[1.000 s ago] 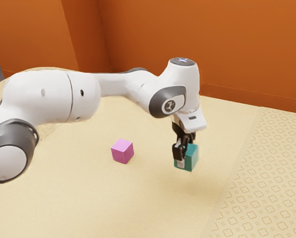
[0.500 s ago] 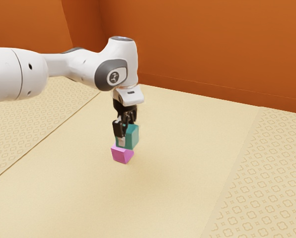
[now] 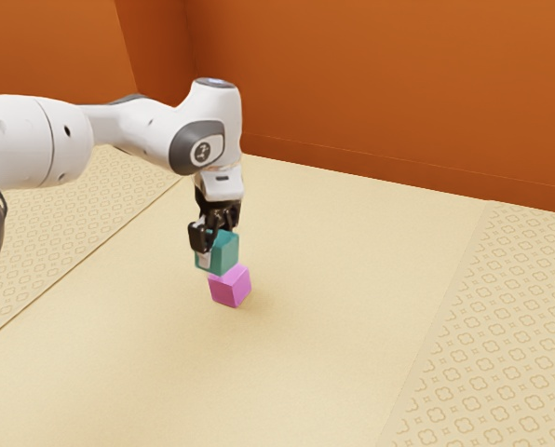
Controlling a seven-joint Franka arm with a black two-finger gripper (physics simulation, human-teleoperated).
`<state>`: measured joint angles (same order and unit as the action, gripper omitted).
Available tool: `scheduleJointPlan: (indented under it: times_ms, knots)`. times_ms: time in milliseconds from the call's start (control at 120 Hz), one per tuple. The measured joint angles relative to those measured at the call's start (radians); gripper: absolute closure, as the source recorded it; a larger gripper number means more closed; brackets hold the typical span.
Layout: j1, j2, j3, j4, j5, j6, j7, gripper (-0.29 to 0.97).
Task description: Pick up the blue block with one arm, and put the blue block on the pink block with one arm
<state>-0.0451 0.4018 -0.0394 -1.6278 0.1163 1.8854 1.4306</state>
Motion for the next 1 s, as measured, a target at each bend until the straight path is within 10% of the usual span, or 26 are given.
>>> scheduleJointPlan:
  times_ms: [850,1000]
  knots:
    - [0.054,0.117,0.007,0.049,-0.081,0.165,0.139,0.39]
    - [0.061,0.117,0.007,0.046,-0.086,0.164,0.149,0.20]
